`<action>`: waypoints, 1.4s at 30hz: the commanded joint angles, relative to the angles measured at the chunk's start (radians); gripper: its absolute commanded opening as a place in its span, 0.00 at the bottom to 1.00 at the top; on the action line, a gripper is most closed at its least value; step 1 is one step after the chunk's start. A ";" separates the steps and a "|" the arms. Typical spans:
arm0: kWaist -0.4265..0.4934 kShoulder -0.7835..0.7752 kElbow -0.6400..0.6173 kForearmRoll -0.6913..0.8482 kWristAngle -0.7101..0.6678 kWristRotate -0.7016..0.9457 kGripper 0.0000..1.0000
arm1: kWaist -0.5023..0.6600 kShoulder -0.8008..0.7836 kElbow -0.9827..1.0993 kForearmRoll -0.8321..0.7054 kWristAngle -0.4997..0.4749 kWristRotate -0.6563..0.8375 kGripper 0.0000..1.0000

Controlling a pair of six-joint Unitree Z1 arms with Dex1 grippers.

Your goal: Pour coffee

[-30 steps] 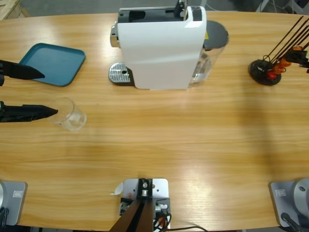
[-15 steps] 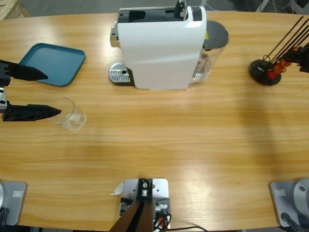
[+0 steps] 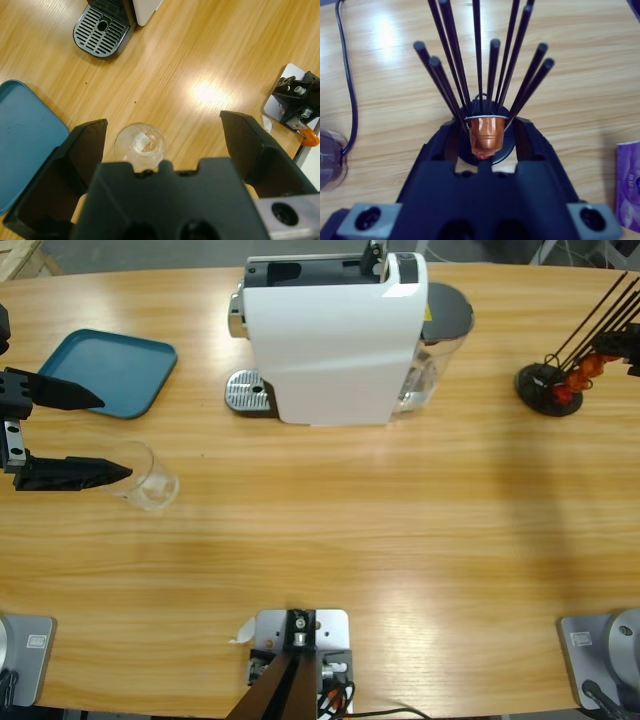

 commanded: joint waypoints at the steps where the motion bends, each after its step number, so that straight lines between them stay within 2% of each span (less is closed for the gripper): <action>1: -0.008 0.031 0.005 -0.003 0.003 -0.018 0.97 | -0.019 -0.011 0.016 0.018 0.011 -0.024 0.34; 25: -0.008 0.031 0.003 -0.003 0.003 -0.021 0.97 | -0.021 0.003 0.029 0.018 0.003 -0.019 0.35; 30: -0.008 0.031 0.003 -0.003 0.003 -0.021 0.97 | -0.021 0.003 0.033 0.018 0.002 -0.019 0.38; 32: -0.008 0.031 0.003 -0.003 0.003 -0.021 0.97 | -0.020 0.005 0.033 0.019 0.002 -0.019 0.50; 42: -0.008 0.032 0.003 -0.003 0.003 -0.021 0.97 | -0.020 0.005 0.035 0.040 0.002 -0.021 0.48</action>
